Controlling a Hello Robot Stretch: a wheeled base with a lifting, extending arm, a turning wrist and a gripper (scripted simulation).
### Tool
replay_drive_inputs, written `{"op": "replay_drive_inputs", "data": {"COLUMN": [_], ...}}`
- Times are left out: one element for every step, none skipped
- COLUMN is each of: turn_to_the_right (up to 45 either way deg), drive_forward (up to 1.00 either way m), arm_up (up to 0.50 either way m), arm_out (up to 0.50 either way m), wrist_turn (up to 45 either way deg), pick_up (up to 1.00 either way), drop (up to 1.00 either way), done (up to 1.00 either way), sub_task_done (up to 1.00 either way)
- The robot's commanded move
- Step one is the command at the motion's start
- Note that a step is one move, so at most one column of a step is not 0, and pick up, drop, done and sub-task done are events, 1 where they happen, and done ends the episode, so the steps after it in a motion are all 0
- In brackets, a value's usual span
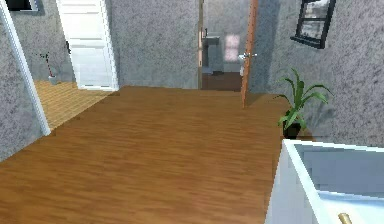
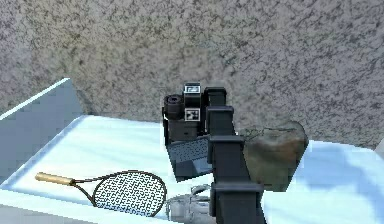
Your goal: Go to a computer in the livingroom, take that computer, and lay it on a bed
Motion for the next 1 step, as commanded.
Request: {"op": "replay_drive_inputs", "data": {"turn_to_the_right": [0.0], "drive_forward": [0.00], "arm_up": [0.00], "arm_out": [0.00], "wrist_turn": [0.0], "pick_up": [0.00], "drop": [0.00], "done": [1.00], "sub_task_done": [0.00]}}
